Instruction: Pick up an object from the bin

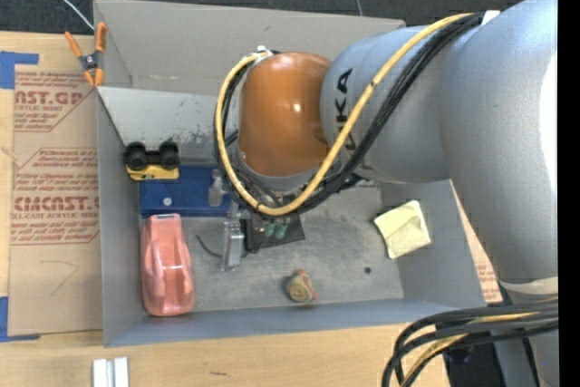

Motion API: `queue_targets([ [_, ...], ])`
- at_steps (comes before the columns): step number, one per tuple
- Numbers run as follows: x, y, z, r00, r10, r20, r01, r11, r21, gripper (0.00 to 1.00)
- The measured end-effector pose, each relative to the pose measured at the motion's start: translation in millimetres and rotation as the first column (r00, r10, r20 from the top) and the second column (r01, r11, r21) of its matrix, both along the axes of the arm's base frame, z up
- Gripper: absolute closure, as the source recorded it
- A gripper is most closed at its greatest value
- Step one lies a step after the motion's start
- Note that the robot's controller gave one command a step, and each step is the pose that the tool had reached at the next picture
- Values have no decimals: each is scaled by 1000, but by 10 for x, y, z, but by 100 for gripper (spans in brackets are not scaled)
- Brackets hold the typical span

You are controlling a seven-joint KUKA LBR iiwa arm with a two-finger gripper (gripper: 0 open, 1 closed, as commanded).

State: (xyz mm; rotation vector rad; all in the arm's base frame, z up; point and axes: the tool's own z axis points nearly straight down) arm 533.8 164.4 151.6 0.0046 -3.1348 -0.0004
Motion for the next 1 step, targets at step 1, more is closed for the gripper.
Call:
queue_targets([
  [1, 19, -10, 46, 1000, -2, 7, 2, 1000, 1, 0],
])
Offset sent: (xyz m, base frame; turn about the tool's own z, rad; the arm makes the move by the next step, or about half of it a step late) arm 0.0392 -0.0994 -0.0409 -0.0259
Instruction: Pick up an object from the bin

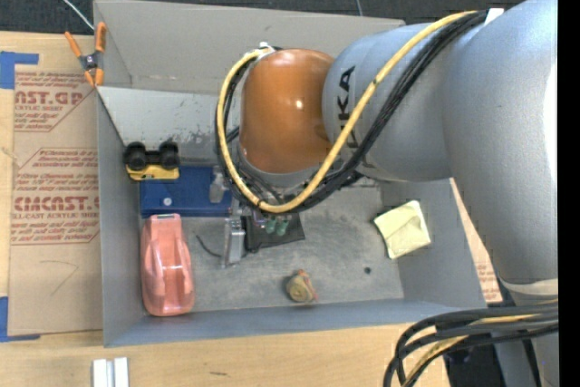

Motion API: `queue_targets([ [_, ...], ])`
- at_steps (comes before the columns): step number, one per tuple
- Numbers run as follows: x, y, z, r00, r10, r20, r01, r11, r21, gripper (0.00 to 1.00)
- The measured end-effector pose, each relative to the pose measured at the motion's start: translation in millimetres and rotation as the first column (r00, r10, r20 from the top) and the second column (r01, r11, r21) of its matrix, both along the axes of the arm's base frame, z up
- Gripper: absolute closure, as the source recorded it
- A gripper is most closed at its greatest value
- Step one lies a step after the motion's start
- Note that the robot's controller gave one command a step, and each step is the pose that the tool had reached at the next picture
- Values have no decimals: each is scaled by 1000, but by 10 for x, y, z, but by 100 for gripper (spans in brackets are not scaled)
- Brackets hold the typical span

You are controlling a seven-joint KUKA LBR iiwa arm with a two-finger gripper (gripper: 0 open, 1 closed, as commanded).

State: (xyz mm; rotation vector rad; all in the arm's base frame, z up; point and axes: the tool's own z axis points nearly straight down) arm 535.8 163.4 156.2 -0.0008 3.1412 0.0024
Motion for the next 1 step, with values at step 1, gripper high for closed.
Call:
queue_targets([
  [1, 314, -796, -373, 1000, 28, -3, -28, 1000, -1, 0],
])
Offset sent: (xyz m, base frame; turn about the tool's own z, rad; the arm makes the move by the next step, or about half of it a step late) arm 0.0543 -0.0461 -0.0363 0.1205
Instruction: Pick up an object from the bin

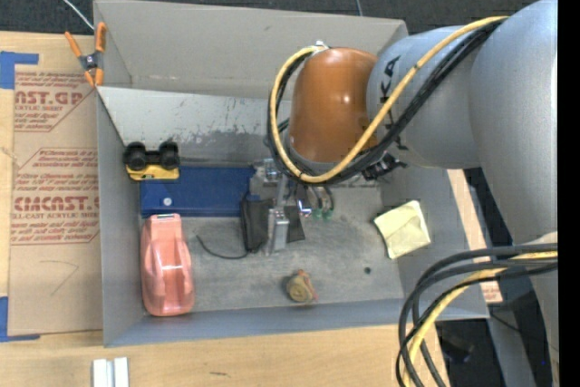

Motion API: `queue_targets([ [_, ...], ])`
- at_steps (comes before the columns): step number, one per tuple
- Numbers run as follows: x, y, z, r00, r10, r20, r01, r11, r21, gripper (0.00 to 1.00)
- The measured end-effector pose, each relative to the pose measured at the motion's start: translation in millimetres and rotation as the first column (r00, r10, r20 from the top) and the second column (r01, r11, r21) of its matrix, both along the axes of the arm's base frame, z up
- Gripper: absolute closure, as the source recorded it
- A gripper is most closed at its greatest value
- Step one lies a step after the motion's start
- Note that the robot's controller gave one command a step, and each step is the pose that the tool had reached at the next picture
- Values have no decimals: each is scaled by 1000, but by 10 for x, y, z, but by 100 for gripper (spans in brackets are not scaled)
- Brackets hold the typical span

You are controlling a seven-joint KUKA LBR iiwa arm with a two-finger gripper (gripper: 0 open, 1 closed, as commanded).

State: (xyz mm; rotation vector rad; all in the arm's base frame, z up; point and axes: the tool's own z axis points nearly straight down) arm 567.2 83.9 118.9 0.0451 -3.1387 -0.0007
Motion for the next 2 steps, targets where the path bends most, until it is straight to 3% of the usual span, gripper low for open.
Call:
queue_targets([
  [1, 137, 1, -32, 996, -84, 2, 84, 996, 2, 0],
  [2, 209, 263, -465, 996, 93, 8, -93, 996, 0, 0],
])
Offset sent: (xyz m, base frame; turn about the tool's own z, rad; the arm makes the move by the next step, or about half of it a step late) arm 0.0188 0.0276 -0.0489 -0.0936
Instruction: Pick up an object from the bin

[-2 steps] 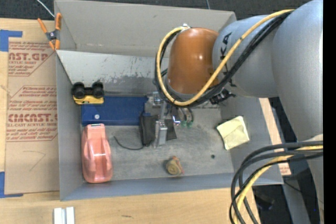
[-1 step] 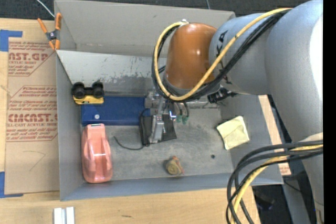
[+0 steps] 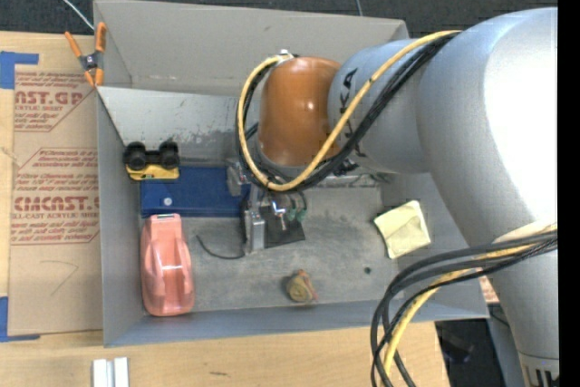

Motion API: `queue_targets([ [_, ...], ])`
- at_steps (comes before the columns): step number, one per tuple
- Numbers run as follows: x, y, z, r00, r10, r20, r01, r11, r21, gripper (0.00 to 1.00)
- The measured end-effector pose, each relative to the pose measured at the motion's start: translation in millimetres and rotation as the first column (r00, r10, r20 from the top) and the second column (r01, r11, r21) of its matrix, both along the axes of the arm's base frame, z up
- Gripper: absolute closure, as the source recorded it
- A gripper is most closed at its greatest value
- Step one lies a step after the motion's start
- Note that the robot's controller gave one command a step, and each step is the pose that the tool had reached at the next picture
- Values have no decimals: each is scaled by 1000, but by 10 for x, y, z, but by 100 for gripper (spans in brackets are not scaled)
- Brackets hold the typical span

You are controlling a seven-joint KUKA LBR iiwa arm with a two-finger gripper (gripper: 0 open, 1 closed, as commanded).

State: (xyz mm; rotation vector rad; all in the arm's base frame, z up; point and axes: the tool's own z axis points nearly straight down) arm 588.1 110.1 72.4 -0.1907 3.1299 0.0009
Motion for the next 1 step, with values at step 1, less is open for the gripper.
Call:
queue_targets([
  [1, -177, -344, 22, 1000, 17, 6, -17, 1000, 6, 100],
])
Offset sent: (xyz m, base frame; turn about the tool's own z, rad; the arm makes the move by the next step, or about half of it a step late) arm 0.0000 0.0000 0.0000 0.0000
